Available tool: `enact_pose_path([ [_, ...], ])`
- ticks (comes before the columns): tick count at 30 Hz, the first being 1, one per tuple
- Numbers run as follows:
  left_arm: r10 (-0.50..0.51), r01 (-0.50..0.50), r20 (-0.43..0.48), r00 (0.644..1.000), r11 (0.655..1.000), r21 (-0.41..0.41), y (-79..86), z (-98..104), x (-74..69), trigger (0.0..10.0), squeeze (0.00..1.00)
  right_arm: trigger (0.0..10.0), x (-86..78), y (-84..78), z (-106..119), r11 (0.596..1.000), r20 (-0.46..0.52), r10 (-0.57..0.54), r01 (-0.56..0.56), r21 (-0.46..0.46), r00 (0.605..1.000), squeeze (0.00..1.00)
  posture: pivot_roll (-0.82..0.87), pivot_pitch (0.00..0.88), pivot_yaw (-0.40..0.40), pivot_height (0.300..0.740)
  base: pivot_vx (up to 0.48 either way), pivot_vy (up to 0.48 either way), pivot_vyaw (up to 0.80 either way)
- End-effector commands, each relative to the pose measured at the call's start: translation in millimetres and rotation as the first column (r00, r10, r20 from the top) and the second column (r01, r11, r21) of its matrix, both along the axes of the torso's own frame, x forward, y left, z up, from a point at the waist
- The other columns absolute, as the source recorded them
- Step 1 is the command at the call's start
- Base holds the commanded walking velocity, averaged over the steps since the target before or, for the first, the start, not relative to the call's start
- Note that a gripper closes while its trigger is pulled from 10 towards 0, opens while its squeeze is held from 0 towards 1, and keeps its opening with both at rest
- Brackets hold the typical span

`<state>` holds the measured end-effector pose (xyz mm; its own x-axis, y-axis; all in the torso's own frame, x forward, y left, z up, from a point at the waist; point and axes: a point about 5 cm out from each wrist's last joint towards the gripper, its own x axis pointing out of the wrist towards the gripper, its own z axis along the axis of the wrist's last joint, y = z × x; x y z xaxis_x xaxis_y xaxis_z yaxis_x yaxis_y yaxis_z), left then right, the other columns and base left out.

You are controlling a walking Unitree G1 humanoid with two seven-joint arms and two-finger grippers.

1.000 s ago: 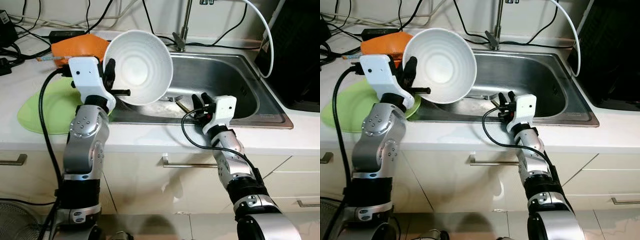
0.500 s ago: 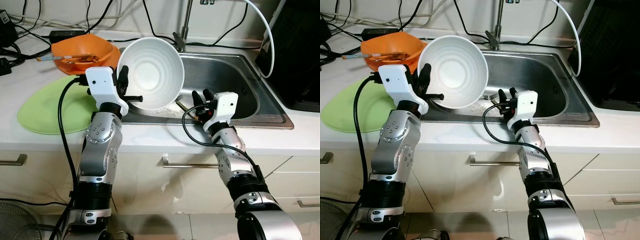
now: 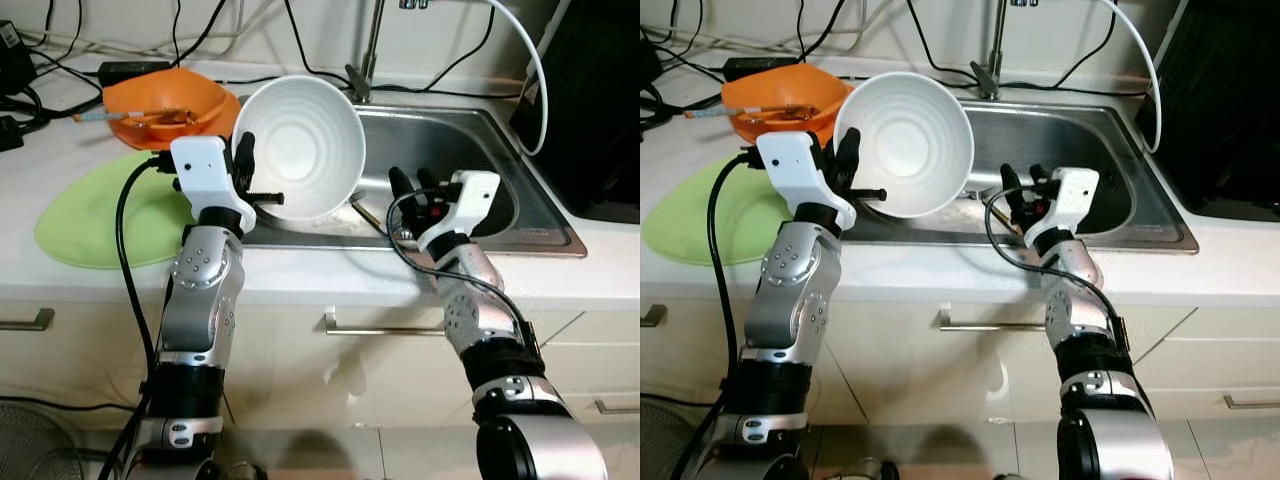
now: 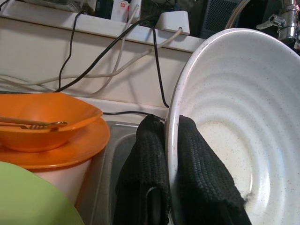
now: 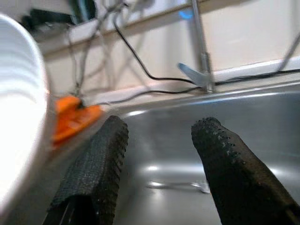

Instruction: Kitchen organization

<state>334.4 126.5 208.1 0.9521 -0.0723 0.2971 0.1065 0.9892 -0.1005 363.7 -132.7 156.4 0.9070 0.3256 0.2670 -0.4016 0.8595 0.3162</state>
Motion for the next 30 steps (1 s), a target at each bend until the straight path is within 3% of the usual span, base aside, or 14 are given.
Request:
enact_pose_path([
  [1, -0.007, 0.007, 0.032, 0.999, 1.0, -0.001, -2.8, 5, 0.1, 10.0, 0.0, 10.0, -1.8, -0.4, 5, 0.998, 0.017, 0.042, -0.042, 0.046, 0.999, 0.0, -0.01, 0.0, -0.01, 0.74, 0.0, 0.0, 0.0],
  [11, -0.015, 0.015, 0.028, 0.999, 1.0, -0.013, -4.4, 5, 0.3, 10.0, 0.0, 10.0, -10.4, 1.8, 10, 0.97, 0.044, 0.169, -0.174, 0.169, 0.985, 0.0, -0.01, 0.0, -0.009, 0.74, 0.0, 0.0, 0.0],
  [30, -0.052, 0.052, 0.014, 0.999, 0.998, -0.025, -7.5, 3, -1.5, 10.0, 0.0, 10.0, -21.2, 15.1, 3, 0.945, 0.012, 0.27, -0.268, 0.188, 0.963, 0.0, -0.01, 0.003, -0.007, 0.74, 0.0, 0.0, 0.0],
])
